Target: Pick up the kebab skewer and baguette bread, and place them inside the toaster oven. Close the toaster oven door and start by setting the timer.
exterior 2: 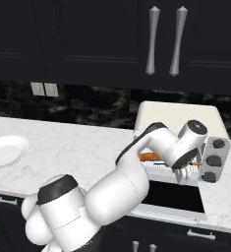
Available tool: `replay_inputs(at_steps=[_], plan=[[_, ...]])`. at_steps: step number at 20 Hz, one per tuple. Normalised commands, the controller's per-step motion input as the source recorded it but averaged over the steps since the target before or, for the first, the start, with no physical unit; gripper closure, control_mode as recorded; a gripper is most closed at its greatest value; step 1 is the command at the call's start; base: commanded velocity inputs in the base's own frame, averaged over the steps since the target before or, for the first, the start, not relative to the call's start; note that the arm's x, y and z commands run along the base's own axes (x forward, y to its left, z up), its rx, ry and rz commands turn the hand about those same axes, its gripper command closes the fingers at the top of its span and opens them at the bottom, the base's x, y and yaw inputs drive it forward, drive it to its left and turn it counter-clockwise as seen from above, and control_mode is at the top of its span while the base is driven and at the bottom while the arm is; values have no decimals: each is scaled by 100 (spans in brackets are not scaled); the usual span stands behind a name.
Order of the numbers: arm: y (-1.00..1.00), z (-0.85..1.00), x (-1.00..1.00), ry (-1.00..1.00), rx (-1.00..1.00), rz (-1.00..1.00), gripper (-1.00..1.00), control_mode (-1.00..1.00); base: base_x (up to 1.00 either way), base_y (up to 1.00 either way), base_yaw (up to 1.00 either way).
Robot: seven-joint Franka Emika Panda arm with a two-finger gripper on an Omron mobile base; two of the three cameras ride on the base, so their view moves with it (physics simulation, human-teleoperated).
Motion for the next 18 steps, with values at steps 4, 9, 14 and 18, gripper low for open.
replay_inputs(at_steps=[4, 9, 14, 18], plan=[[-6, -24, -7, 0, 0, 0, 100, -100, 0, 0, 0], [0, -26, -12, -1, 0, 0, -100, -100, 0, 0, 0], [0, -9, -14, -3, 0, -1, -100, -100, 0, 0, 0], [0, -1, -10, -1, 0, -6, -100, -100, 0, 0, 0]])
